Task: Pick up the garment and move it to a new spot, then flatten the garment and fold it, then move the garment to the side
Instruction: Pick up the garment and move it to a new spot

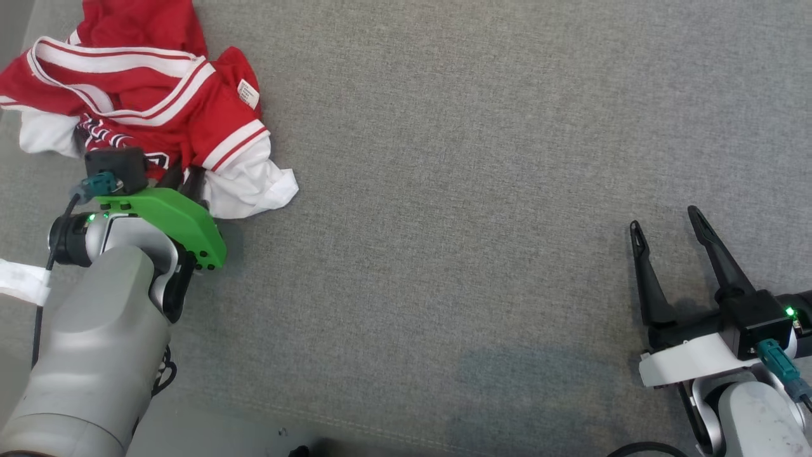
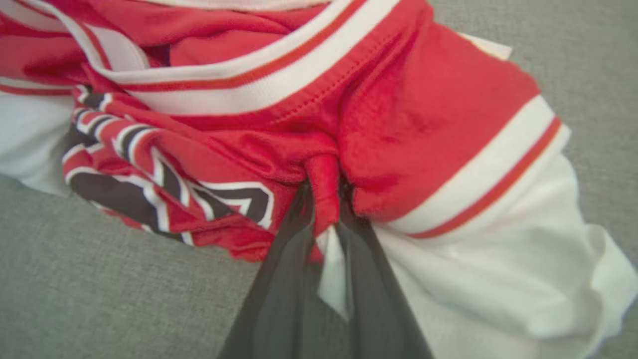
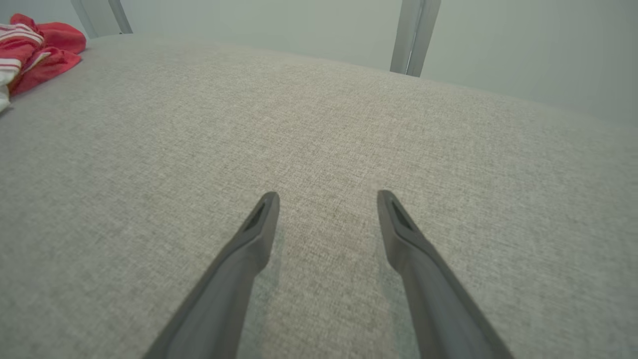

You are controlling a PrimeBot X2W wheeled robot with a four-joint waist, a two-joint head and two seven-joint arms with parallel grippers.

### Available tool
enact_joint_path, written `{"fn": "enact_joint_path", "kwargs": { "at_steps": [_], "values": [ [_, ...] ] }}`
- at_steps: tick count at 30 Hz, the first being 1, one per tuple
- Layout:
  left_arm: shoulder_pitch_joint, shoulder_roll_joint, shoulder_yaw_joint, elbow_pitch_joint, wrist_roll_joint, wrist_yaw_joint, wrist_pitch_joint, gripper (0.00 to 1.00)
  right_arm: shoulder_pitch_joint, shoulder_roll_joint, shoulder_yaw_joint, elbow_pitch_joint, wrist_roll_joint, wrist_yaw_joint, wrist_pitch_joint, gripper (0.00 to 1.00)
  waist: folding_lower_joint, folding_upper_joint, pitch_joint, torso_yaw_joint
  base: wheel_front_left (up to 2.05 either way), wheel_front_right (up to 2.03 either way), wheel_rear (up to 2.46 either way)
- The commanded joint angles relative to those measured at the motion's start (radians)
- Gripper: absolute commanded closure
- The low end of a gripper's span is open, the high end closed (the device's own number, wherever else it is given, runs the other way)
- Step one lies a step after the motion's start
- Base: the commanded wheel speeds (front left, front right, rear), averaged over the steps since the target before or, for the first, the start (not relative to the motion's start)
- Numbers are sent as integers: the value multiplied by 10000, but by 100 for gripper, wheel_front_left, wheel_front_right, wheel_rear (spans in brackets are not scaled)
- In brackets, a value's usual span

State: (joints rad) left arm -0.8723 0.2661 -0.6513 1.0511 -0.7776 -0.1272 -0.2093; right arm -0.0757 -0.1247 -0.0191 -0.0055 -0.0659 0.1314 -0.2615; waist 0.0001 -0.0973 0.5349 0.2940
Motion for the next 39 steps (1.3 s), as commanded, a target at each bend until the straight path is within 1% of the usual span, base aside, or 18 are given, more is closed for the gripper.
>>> {"fn": "enact_joint_path", "kwargs": {
  "at_steps": [1, 3, 6, 10, 16, 18, 21, 23, 25, 26, 27, 30, 33, 36, 39],
  "values": [
    [98, -195, -224, -98, -130, -74, -16, 100, 71, 47, -2, 65, 53, -14, -15, 0, -1, -1, -309, 39, 0, 0, 0],
    [31, -142, -407, -375, -203, -69, -257, 100, 150, 132, 35, 204, 150, -14, -15, 0, -1, -1, -599, 78, 0, 0, 0],
    [-96, 129, -682, -717, -238, -36, -474, 100, 258, 333, 138, 346, 318, -14, -15, 0, -1, -1, -1044, 60, 0, 0, 0],
    [-140, 183, -876, -1420, -170, -36, -568, 100, 444, 546, 171, 563, 542, -14, -15, 0, -1, -1, -1640, -66, 0, 0, 0],
    [658, 191, -800, -3359, -127, -36, -562, 100, 828, 715, 117, 723, 900, -14, -15, 0, -1, -1, -2571, -545, 0, 0, 0],
    [947, 138, -907, -4120, -271, -36, -560, 100, 977, 742, 86, 752, 997, -14, -15, 0, -1, -1, -2850, -771, 0, 0, 0],
    [1342, 162, -1130, -5403, -437, 12, -241, 100, 1161, 750, 117, 792, 1308, -14, -15, 0, -1, -1, -3230, -1147, 0, 0, 0],
    [1496, 306, -1393, -6495, -182, 217, 81, 100, 1211, 749, 139, 803, 1497, -14, -15, 0, -1, -1, -3365, -1447, 0, 0, 0],
    [1817, 394, -1717, -7714, -135, 410, 652, 100, 1243, 751, 168, 789, 1605, -14, -15, 0, -1, -1, -3451, -1758, 0, 0, 0],
    [1817, 394, -1717, -7714, -135, 410, 652, 100, 1243, 751, 168, 789, 1605, -14, -15, 0, -1, -1, -3451, -1758, 0, 0, 0],
    [1892, 489, -1842, -8322, -115, 514, 955, 100, 1272, 753, 199, 785, 1656, -14, -15, 0, -1, -1, -3472, -1913, 0, 0, 0],
    [2122, 760, -2100, -10108, -224, 910, 1842, 100, 1326, 750, 220, 787, 1761, -14, -15, 0, -1, -1, -3477, -2399, 0, 0, 0],
    [2354, 1040, -2262, -11470, -280, 1313, 2558, 100, 1344, 751, 209, 765, 1873, -14, -15, 0, -1, -1, -3413, -2864, 0, 0, 0],
    [2413, 1296, -2200, -12245, -467, 1656, 3066, 100, 1342, 751, 194, 742, 1979, -14, -15, 0, -1, -1, -3309, -3295, 0, 0, 0],
    [2558, 1465, -2096, -12316, -779, 1924, 3482, 100, 1323, 752, 211, 727, 2079, -14, -15, 0, -1, -1, -3180, -3680, 0, 0, 0]
  ]
}}
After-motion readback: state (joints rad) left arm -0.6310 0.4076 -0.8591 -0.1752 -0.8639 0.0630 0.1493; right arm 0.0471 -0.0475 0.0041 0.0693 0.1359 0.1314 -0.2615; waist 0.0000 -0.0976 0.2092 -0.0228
